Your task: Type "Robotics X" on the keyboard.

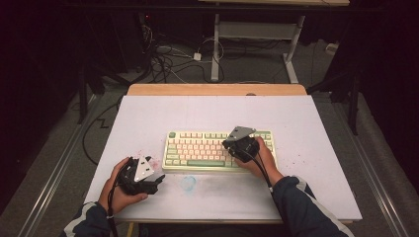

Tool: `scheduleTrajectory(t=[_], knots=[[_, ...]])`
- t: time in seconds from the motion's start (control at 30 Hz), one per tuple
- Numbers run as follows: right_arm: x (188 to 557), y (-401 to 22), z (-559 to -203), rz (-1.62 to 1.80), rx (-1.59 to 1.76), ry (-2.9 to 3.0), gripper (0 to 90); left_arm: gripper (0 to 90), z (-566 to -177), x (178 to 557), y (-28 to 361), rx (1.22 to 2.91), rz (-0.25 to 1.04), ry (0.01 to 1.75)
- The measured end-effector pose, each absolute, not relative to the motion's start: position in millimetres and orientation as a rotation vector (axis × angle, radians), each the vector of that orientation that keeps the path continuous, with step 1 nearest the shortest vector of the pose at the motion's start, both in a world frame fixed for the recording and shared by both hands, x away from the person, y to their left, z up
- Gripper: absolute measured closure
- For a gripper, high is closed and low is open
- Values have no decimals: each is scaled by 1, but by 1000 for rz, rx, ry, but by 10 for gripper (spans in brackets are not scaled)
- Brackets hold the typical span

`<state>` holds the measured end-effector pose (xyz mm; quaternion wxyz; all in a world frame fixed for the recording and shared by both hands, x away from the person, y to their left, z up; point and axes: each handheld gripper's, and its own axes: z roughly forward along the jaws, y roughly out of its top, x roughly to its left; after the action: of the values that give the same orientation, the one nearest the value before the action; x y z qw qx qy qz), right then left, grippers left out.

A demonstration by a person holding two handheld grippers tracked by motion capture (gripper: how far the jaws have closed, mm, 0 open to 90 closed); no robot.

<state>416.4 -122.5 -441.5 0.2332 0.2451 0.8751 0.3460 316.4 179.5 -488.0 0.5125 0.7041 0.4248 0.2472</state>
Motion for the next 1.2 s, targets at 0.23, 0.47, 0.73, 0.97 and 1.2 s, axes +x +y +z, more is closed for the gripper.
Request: scheduleTrajectory(t=[0.23,0.47,0.73,0.97,1.2], knots=[[412,-129,-434,1018,671,2365,798,223,-490,317,179,1709,589,1027],[402,-139,-422,1094,634,2310,612,223,-491,316,179,1707,586,1030],[386,-155,-409,1151,609,2221,401,223,-491,316,179,1721,587,1026],[374,-171,-409,1118,638,2144,320,223,-491,316,179,1722,590,1028],[363,-187,-411,1104,659,2106,264,229,-490,316,179,1703,596,1042]])
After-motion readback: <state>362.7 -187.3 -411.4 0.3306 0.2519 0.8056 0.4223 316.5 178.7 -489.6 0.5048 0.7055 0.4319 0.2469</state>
